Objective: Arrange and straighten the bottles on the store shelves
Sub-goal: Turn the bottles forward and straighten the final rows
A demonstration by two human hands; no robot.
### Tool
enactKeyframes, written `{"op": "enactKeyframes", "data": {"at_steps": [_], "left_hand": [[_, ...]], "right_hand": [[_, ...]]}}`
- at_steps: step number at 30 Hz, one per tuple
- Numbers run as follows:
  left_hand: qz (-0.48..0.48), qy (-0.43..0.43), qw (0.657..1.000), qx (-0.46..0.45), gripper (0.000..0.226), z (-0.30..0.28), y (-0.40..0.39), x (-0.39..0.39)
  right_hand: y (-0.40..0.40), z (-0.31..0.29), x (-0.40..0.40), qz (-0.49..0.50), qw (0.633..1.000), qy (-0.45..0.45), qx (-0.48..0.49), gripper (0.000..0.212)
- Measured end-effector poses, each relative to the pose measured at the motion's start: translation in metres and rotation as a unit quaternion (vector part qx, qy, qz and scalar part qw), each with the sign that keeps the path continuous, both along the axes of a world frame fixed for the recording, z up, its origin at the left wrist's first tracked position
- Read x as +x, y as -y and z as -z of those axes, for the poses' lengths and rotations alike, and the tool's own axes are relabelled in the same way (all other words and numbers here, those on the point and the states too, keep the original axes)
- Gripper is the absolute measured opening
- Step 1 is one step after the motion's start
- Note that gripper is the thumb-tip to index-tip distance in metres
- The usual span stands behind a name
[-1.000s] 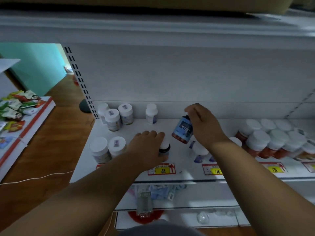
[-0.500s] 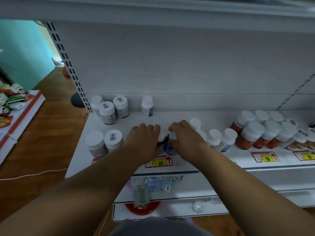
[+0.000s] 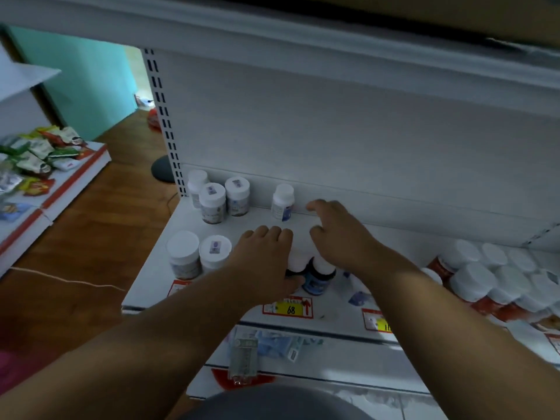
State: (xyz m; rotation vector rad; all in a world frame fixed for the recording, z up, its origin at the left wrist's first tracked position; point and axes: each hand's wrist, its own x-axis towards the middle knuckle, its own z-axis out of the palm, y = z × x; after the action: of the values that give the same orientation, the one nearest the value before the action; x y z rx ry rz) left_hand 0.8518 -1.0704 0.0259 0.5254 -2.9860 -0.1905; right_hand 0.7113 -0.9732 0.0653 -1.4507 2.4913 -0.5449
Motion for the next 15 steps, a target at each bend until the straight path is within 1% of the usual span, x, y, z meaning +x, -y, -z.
{"op": "enactKeyframes", "data": {"at_steps": [3, 7, 9, 12, 15], "left_hand": [[-0.029, -0.027, 0.999, 0.015, 0.067, -0.010, 0.007, 0.009], [-0.078, -0.071, 0.994, 0.041, 0.055, -0.018, 0.020, 0.022], [-0.091, -0.076, 0.992, 0.048, 0.053, -0.019, 0.023, 0.026], [-0.096, -0.084, 0.991, 0.043, 0.051, -0.021, 0.026, 0.028], [-0.093, -0.092, 0.990, 0.050, 0.050, -0.024, 0.027, 0.026]], "right_hand": [[0.048, 0.001, -0.028, -0.010, 1.000, -0.014, -0.002, 0.045], [0.095, 0.019, -0.045, -0.066, 0.996, -0.028, 0.051, 0.050], [0.103, 0.028, -0.047, -0.088, 0.993, -0.055, 0.051, 0.046], [0.103, 0.035, -0.048, -0.092, 0.991, -0.099, 0.024, 0.039], [0.095, 0.033, -0.048, -0.089, 0.992, -0.082, 0.021, 0.029]]}}
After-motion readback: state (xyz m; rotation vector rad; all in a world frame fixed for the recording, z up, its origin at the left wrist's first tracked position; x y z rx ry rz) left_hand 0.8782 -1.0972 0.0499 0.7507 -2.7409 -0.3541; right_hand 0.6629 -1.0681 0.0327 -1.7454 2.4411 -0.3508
